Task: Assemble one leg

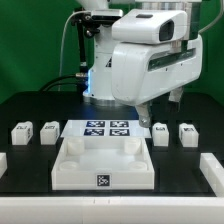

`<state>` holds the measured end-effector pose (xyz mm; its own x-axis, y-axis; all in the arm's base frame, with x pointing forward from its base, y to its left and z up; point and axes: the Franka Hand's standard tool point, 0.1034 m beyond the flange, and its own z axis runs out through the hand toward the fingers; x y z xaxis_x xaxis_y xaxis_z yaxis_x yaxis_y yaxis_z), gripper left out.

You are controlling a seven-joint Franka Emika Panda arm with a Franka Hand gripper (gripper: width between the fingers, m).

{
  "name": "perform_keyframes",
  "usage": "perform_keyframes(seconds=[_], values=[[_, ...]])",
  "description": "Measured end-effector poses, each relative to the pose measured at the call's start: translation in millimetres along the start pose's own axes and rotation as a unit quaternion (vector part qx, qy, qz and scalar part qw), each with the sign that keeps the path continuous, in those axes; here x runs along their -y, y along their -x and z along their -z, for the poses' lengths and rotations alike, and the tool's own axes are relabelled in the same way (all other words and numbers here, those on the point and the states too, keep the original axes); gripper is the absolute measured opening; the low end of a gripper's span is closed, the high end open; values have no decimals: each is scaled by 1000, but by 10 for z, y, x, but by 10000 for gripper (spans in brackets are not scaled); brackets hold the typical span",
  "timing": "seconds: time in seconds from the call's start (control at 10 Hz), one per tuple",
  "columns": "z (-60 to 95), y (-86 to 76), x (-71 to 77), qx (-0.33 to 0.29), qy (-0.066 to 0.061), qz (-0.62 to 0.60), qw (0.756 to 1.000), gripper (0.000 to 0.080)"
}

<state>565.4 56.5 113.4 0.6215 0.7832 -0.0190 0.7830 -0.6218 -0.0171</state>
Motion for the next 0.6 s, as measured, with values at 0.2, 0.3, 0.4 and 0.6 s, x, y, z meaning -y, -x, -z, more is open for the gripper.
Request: perform_keyframes(seconds=[0.2, 0.3, 0.4, 0.6], values=[[0, 0, 0, 0, 0, 0, 1000, 650], [-1, 0, 0, 0, 0, 0, 1000, 650], [-2, 0, 0, 0, 0, 0, 1000, 650], [-4, 1, 1, 0, 0, 0, 1000, 650]])
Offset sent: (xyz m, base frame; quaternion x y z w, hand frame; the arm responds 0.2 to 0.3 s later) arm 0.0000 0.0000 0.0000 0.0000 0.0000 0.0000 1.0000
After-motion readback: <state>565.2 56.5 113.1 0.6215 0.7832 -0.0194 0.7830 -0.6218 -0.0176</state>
